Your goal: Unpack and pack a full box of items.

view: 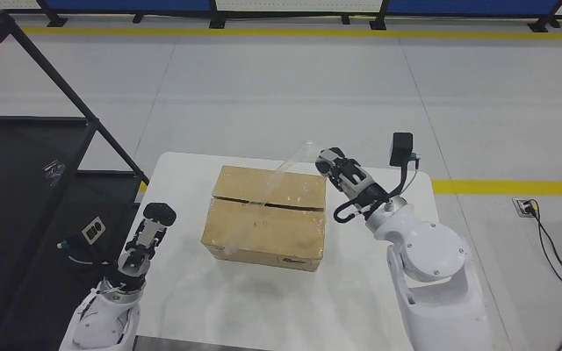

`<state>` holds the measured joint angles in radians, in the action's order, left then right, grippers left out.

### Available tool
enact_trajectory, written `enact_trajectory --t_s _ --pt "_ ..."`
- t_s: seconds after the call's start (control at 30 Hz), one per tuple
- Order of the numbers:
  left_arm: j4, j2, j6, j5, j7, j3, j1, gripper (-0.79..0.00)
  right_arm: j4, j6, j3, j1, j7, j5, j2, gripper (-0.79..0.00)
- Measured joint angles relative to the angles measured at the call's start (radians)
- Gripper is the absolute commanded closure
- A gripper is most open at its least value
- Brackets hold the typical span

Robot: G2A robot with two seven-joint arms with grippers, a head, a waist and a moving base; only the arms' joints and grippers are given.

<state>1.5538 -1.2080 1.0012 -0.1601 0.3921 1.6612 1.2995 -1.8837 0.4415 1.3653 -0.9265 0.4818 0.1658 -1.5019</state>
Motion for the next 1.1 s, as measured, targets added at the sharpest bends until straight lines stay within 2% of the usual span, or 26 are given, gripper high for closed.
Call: enact_trajectory --t_s 0.17,0.33,0.4,0.43,0.6,0.8,0.93,1.1 --pt "0.008 0.000 -0.043 -0.046 -0.029 -0.006 0.007 -0.505 0.000 0.000 0.000 0.000 0.000 0.000 0.000 0.000" --pt "0.045 0.004 -0.093 -0.149 -0.009 -0.015 0.029 -0.529 -0.009 -0.023 0.001 -0.018 -0.022 -0.037 -0.002 0.000" --pt "0.059 0.007 -0.110 -0.202 0.010 -0.017 0.039 -0.422 -0.019 -0.033 0.005 -0.025 -0.050 -0.081 -0.004 0.000" --pt "0.064 0.008 -0.117 -0.227 0.020 -0.019 0.042 -0.403 -0.024 -0.033 0.009 -0.026 -0.064 -0.104 -0.006 0.000" --pt "0.071 0.013 -0.158 -0.329 0.094 -0.033 0.051 -0.499 -0.069 -0.011 0.000 -0.023 -0.172 -0.229 -0.018 0.000" --pt "0.072 0.010 -0.187 -0.326 0.134 -0.086 0.040 -0.557 -0.145 -0.007 -0.027 -0.022 -0.210 -0.293 -0.022 0.000" --pt "0.070 0.007 -0.213 -0.308 0.152 -0.131 0.022 -0.646 -0.185 0.001 -0.054 -0.013 -0.241 -0.303 -0.025 0.000" --pt "0.036 -0.001 -0.231 -0.258 0.156 -0.197 -0.028 -0.653 -0.228 0.032 -0.096 0.012 -0.280 -0.307 -0.029 0.000"
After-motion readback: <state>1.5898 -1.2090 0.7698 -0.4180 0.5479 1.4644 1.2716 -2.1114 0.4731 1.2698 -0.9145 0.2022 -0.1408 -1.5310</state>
